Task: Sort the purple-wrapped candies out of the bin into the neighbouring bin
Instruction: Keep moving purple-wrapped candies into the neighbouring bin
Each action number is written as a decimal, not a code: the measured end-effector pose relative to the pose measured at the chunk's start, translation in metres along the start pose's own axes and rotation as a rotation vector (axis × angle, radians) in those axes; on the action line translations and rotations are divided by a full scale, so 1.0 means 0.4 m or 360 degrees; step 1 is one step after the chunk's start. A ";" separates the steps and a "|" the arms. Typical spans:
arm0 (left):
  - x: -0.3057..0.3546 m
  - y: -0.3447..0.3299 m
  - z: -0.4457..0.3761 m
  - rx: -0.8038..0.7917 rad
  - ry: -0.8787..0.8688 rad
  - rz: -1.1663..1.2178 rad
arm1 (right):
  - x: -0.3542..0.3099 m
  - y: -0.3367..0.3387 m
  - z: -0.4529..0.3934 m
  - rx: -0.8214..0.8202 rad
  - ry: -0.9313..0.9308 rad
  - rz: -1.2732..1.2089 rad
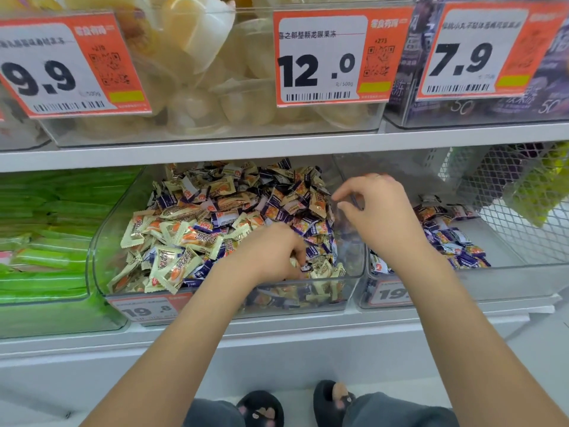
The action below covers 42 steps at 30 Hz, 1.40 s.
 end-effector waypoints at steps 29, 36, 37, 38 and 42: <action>-0.077 0.047 0.103 0.0376 -0.0027 0.0366 | -0.084 -0.317 -0.047 -0.0676 0.0326 -0.0241; -0.133 0.104 0.163 0.0559 0.0059 0.0629 | -0.081 -0.331 -0.051 -0.0704 0.0147 -0.0595; -0.139 0.106 0.166 0.0556 0.0074 0.0620 | -0.078 -0.335 -0.053 -0.0727 0.0089 -0.0642; -0.143 0.107 0.169 0.0552 0.0083 0.0598 | -0.076 -0.338 -0.053 -0.0742 0.0020 -0.0695; -0.140 0.107 0.177 0.0551 0.0084 0.0528 | -0.086 -0.346 -0.052 -0.0656 -0.0064 -0.0529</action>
Point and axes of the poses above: each hand's wrist, its own z-axis away from the middle knuckle, its own y-axis out of the back of the hand, x = y × z, the point moved 9 cm from there along -z, towards the middle knuckle, and after that the axes turned 4 degrees about y, right-handed, at the moved point
